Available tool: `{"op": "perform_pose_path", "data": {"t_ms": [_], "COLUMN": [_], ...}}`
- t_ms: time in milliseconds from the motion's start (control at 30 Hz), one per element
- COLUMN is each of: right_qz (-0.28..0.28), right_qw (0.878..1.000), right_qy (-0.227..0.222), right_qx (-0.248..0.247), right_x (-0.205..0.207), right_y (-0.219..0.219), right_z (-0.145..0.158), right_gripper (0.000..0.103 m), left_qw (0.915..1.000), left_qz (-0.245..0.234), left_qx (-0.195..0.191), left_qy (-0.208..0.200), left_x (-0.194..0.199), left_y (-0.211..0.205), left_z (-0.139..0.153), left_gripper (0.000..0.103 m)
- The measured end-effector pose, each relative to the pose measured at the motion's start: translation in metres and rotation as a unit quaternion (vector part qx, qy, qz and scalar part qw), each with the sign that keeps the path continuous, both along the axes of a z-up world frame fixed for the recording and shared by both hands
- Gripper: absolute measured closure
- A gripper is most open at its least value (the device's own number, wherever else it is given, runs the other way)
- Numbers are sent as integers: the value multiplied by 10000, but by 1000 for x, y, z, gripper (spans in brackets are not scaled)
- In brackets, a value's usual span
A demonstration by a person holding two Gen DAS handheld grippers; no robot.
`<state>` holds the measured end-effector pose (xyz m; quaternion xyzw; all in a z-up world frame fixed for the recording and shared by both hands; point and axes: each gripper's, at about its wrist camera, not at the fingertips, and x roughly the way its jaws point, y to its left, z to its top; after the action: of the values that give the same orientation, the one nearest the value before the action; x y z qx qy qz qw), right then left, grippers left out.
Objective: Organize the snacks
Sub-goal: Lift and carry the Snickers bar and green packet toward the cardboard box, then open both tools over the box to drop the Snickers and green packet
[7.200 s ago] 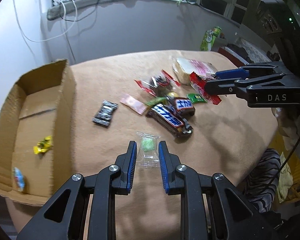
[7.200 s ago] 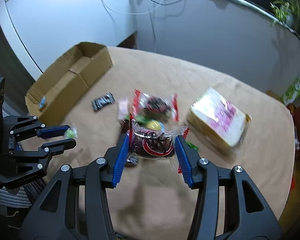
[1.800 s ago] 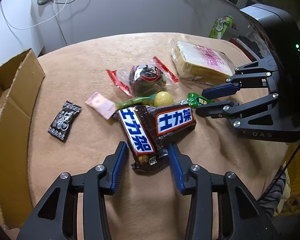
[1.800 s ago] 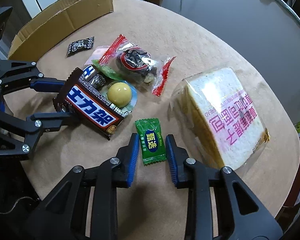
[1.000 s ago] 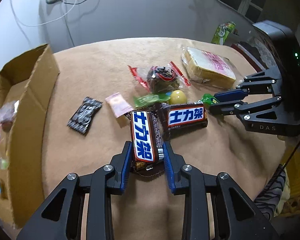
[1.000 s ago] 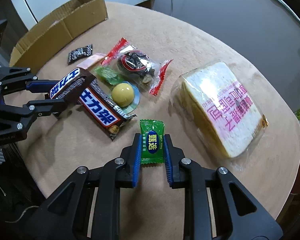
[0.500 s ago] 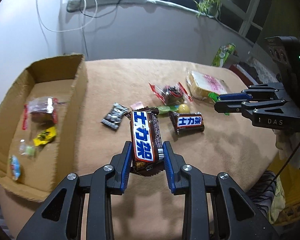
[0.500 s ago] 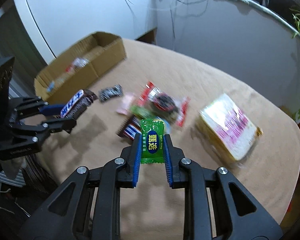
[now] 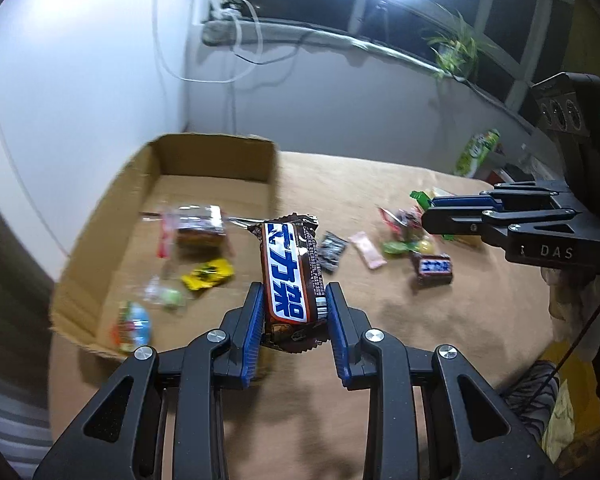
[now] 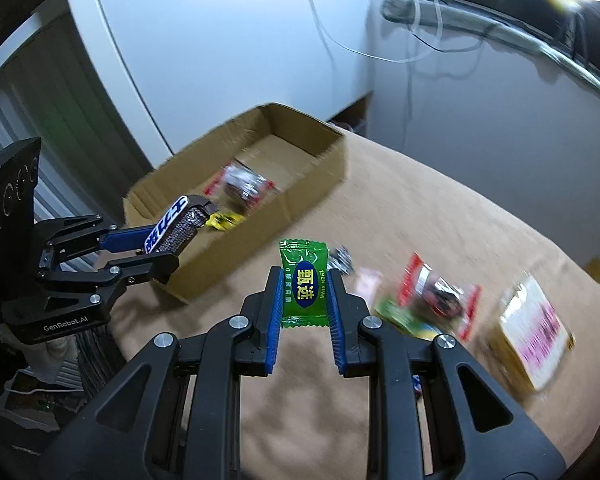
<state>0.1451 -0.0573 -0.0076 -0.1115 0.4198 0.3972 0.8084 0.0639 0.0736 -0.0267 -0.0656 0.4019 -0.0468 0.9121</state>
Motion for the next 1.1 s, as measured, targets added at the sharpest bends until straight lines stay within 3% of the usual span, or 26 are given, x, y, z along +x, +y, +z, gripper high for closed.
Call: {"op": "perform_pose_path", "data": {"t_ms": [467, 933, 1067, 1100], "right_qz": [343, 478, 468, 472], "right_qw": [9994, 9986, 9987, 9987], "right_qy": [45, 173, 133, 131], "right_qx": [-7, -169, -165, -153], "right_x": [4, 12, 12, 12], "right_y": [84, 120, 121, 121], "right_z": [1, -16, -14, -14], "right_gripper": [81, 81, 75, 65], "left_qw": [9990, 9981, 9974, 9974], "left_qz": [454, 614, 695, 703], "left_qx": [-6, -12, -44, -51], "left_qy": [-41, 106, 157, 156], "left_x": [-3, 5, 6, 7], "left_y": [55, 78, 82, 82], "left_z": [-1, -11, -12, -13], "left_gripper": [74, 74, 73, 73]}}
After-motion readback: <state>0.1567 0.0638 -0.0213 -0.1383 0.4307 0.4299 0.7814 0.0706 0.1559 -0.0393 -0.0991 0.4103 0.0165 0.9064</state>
